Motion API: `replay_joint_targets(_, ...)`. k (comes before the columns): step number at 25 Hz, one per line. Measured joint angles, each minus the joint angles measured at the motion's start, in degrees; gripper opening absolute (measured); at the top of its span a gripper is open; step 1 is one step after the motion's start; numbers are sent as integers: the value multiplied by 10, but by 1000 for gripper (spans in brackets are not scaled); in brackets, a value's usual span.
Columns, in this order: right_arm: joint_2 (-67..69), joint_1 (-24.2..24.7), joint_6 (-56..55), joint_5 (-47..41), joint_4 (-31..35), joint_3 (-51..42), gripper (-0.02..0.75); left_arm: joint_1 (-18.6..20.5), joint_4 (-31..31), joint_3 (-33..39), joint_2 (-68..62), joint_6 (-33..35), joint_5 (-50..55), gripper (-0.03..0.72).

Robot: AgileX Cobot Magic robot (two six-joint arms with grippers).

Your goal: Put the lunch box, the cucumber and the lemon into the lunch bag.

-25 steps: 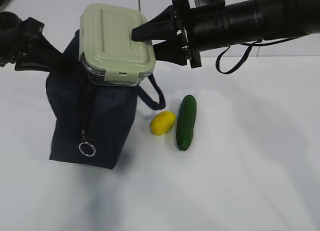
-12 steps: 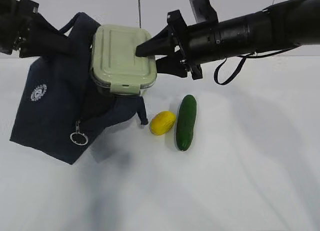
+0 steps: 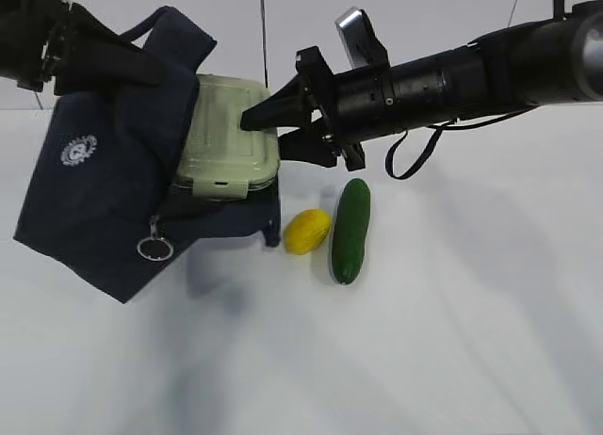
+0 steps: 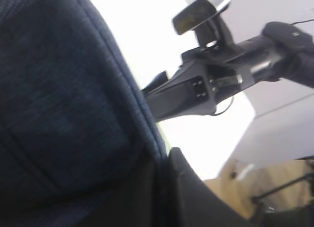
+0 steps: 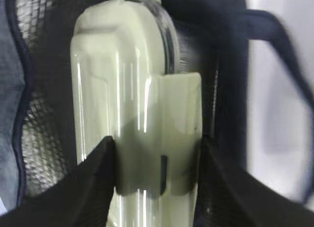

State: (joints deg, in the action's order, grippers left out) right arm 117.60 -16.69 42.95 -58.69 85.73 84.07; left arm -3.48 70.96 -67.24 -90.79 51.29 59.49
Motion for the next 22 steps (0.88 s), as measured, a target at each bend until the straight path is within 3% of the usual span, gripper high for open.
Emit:
replay_joint_targets(13,11,-22,0,13,-7,33,372,0,94,-1,-72,38,54,13)
replay_joint_targets(22,63,-44,3,16,2,64,372,0,92,-1,-94,59,53,13)
